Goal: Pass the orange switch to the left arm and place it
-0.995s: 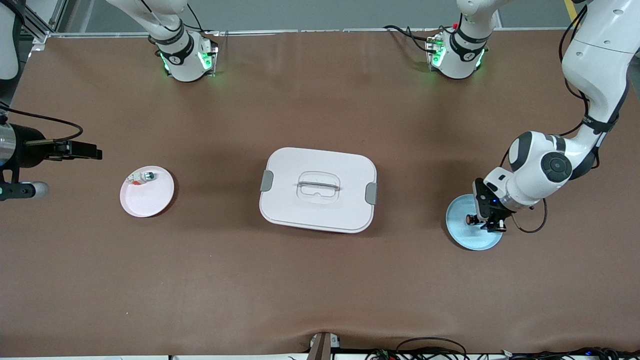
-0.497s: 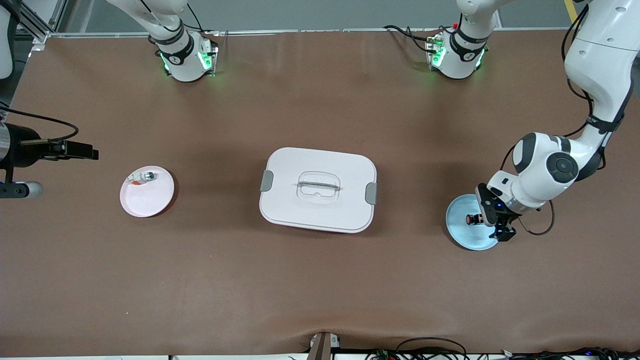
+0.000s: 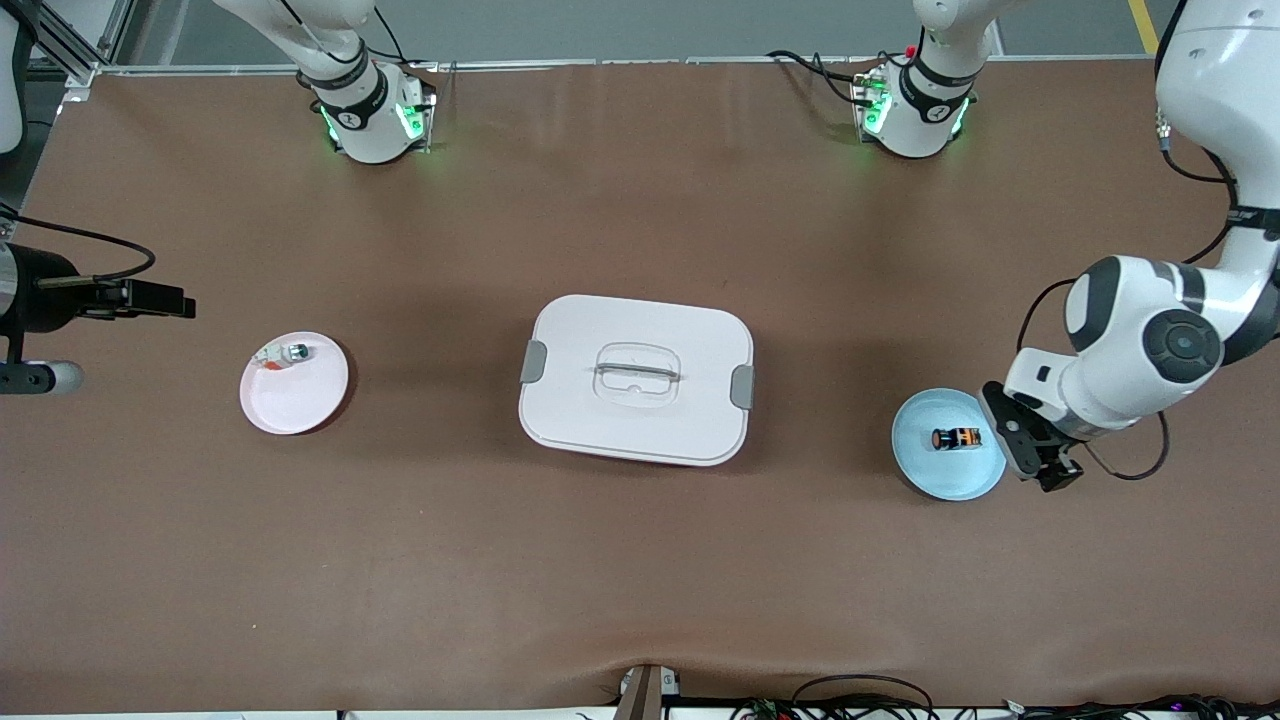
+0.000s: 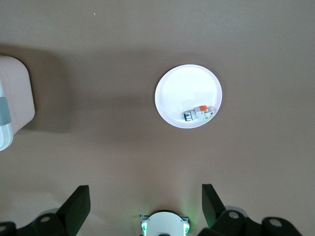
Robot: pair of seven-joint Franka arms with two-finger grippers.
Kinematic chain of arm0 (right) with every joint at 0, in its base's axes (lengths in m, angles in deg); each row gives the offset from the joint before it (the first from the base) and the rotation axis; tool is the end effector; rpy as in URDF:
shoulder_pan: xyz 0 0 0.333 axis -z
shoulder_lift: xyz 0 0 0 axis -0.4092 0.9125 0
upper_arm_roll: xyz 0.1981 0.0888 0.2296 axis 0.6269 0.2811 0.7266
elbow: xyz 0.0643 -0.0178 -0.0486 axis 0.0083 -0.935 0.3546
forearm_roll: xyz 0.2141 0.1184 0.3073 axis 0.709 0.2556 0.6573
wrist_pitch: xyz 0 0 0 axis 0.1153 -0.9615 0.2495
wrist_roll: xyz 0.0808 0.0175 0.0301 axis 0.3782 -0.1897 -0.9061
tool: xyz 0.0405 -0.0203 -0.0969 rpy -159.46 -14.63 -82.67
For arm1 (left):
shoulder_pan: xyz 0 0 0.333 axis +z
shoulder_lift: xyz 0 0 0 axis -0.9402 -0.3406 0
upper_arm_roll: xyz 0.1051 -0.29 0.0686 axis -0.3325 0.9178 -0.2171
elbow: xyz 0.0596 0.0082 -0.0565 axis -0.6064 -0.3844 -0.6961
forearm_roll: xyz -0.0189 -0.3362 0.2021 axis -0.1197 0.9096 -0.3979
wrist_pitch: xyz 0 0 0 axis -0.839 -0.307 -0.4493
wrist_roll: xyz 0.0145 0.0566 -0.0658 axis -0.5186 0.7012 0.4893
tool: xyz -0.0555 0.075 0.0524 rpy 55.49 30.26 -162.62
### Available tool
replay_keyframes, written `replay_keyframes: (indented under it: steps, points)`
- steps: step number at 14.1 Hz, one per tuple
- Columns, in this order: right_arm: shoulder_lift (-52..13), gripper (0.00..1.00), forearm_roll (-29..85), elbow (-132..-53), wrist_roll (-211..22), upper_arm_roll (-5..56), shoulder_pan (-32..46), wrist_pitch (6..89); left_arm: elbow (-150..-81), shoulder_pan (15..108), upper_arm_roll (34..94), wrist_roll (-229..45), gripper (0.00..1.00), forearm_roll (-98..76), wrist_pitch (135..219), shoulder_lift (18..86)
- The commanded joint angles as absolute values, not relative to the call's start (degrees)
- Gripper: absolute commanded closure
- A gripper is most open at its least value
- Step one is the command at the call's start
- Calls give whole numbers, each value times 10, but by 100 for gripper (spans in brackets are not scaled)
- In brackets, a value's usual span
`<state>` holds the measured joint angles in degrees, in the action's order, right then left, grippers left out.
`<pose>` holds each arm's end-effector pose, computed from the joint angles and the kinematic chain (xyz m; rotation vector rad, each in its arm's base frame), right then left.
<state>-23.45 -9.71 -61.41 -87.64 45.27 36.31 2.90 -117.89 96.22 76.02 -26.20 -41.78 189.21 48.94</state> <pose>0.6169 -0.0095 0.5770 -3.0515 0.0034 0.4395 0.6591 -0.0086 0.3163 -2.4459 1.8356 -0.0578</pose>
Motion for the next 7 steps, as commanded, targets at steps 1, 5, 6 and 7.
replay_keyframes:
  steps: [1,5,6,7]
  points:
    - [-254,0,-94,-628,-879,456,358,31,-1125,966,771,-290,0,-375,1819,502]
    - [-271,0,-94,-638,-879,363,280,32,-1054,966,771,-368,0,-329,1709,527]
    - [-274,0,-94,-640,-878,343,262,33,-1049,966,772,-407,0,-322,1692,542]
    - [-277,0,-94,-641,-878,327,250,33,-1050,965,772,-454,0,-311,1680,563]
